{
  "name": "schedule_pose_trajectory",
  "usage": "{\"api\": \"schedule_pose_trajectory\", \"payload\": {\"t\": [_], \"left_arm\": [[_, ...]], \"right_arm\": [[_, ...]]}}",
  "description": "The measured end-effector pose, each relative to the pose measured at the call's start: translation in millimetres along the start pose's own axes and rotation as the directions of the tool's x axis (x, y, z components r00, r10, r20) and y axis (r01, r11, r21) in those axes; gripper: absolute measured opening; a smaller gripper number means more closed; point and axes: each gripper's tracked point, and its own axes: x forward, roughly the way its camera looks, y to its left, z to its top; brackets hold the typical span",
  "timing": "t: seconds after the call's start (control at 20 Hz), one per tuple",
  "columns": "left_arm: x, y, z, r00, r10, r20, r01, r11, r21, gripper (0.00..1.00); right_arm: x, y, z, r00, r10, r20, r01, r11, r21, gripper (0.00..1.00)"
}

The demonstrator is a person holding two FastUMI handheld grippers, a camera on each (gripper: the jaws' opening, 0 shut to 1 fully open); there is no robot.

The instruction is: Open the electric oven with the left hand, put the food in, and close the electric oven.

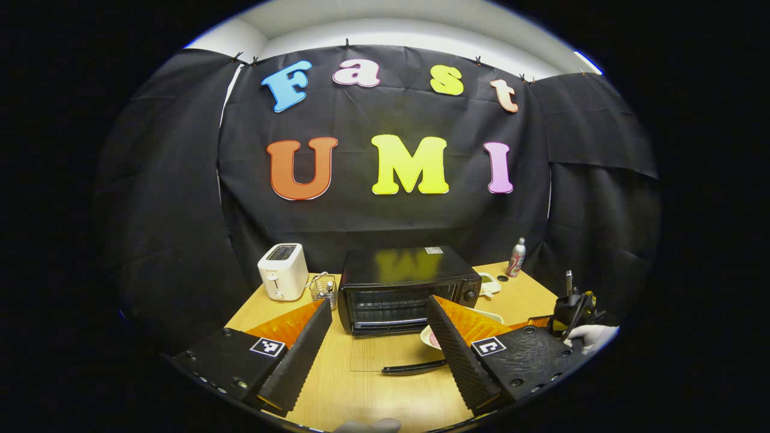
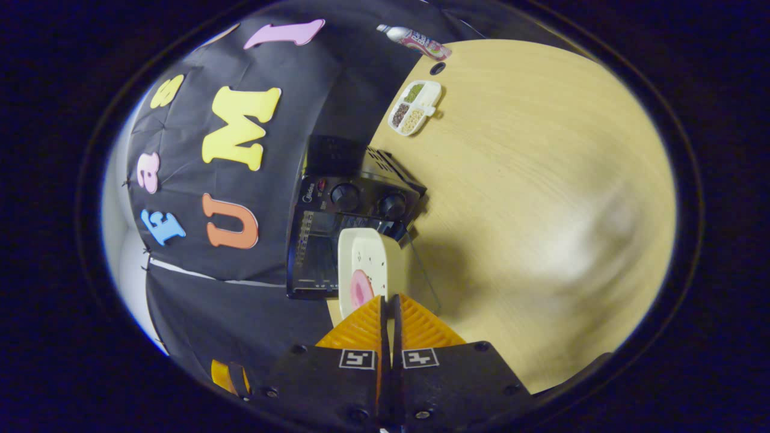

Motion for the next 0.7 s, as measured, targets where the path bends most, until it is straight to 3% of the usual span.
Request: {"api": "schedule_pose_trajectory", "payload": {"t": [0.15, 0.25, 0.4, 0.55, 0.7], "left_arm": [[1, 6, -2, 1.0, 0.009, -0.011, -0.009, 1.0, 0.009, 0.97], [-1, 9, -3, 1.0, 0.015, -0.016, -0.015, 1.0, 0.007, 0.97], [-1, 15, -8, 0.999, 0.022, -0.028, -0.022, 1.0, 0.018, 0.97], [4, 22, -11, 0.999, 0.03, -0.04, -0.029, 0.999, 0.034, 0.96], [7, 30, -15, 0.998, 0.04, -0.054, -0.038, 0.999, 0.038, 0.97]], "right_arm": [[32, 11, -17, 0.999, 0.009, 0.035, -0.01, 1.0, 0.03, 0.0], [51, 17, -19, 0.996, 0.009, 0.084, -0.015, 0.998, 0.069, 0.04], [87, 38, -23, 0.99, 0.048, 0.131, -0.063, 0.991, 0.115, 0.04], [124, 55, -23, 0.987, 0.051, 0.154, -0.073, 0.988, 0.138, 0.0], [150, 65, -14, 0.981, 0.058, 0.186, -0.091, 0.98, 0.176, 0.04]]}}
